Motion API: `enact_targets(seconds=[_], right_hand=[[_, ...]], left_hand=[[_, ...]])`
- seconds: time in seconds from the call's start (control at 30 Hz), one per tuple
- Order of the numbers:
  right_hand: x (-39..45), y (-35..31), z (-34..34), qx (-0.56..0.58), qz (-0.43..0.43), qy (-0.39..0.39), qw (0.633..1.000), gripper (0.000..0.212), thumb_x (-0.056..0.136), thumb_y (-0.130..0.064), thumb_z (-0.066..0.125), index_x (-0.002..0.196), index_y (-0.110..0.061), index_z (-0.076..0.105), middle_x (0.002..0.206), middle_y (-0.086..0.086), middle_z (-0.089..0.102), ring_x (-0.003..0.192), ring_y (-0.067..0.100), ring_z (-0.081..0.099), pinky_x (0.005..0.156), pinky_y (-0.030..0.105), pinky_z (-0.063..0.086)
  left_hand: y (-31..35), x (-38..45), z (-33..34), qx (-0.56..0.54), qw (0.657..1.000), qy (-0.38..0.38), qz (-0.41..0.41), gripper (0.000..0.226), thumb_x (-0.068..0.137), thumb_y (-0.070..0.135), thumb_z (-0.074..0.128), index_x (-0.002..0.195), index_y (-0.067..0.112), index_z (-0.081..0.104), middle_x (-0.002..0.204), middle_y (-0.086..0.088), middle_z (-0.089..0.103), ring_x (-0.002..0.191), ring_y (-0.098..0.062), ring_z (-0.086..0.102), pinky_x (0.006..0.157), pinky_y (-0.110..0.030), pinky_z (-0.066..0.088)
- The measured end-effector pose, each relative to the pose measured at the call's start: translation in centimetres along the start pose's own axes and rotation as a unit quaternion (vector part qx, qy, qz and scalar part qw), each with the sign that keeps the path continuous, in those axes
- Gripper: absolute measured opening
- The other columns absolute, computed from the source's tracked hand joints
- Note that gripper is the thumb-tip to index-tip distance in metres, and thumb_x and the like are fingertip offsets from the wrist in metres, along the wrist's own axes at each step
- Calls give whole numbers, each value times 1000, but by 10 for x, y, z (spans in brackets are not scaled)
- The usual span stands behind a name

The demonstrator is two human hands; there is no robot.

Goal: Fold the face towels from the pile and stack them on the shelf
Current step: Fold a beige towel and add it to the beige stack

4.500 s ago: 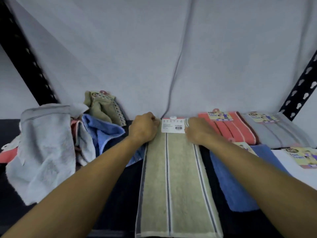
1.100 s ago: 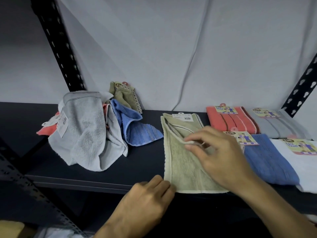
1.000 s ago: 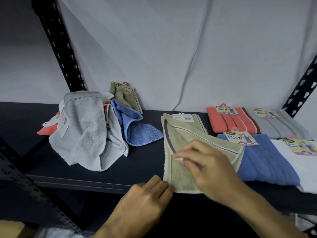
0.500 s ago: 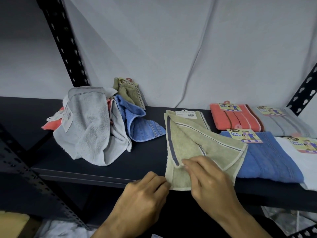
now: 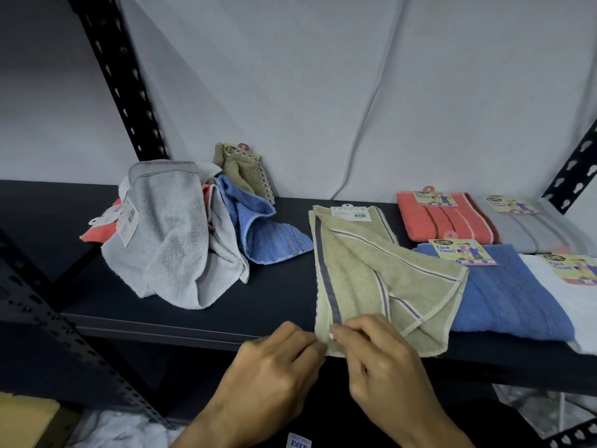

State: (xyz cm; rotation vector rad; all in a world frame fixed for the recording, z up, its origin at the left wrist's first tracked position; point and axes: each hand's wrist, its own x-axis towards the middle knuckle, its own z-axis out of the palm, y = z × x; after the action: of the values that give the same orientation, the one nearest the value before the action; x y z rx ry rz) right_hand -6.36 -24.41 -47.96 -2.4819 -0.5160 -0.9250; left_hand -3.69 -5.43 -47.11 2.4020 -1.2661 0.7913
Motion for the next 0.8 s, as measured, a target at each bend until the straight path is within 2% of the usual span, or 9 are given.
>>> enact_targets(seconds=[0.1, 0.27, 0.4, 0.67, 0.8], right_hand=[[4, -3, -2, 29, 17, 28, 999, 18, 81, 1, 66, 96, -6, 74, 82, -3, 61, 74, 14, 58, 64, 27, 50], [5, -8, 1, 49, -10, 79, 996, 18, 82, 9, 66, 95, 0, 74, 84, 3, 64, 76, 16, 59, 67, 25, 50], [-3, -4, 10, 43, -43, 45, 997, 19, 85, 8, 63, 99, 2, 74, 87, 5, 66, 77, 20, 61, 65, 30, 51], [-9, -6, 14, 45, -43, 21, 998, 20, 86, 4, 64, 102, -2, 74, 90, 3, 66, 81, 18, 60, 69, 31, 50], [-8, -8, 9, 15, -62, -8, 998, 25, 88, 3, 55, 104, -3, 73, 93, 2, 66, 83, 18, 60, 71, 32, 50]], left_hand=[[0, -1, -1, 8, 1000, 19, -11, 6, 90, 18, 70, 91, 13, 74, 90, 6, 66, 78, -15, 61, 53, -27, 48], [2, -10, 7, 15, 999, 39, -11, 11, 84, 12, 77, 95, 10, 75, 95, 4, 69, 80, -16, 63, 53, -27, 50], [1, -14, 11, 13, 998, 61, -13, 15, 79, 9, 80, 94, 8, 77, 98, 2, 71, 81, -16, 64, 58, -27, 52], [6, -20, 18, 11, 996, 85, -21, 10, 80, 8, 81, 89, 7, 79, 96, 0, 74, 79, -14, 65, 63, -21, 53], [5, -21, 18, 10, 996, 83, -21, 10, 81, 9, 80, 91, 7, 79, 98, 1, 74, 81, -15, 65, 63, -22, 53]])
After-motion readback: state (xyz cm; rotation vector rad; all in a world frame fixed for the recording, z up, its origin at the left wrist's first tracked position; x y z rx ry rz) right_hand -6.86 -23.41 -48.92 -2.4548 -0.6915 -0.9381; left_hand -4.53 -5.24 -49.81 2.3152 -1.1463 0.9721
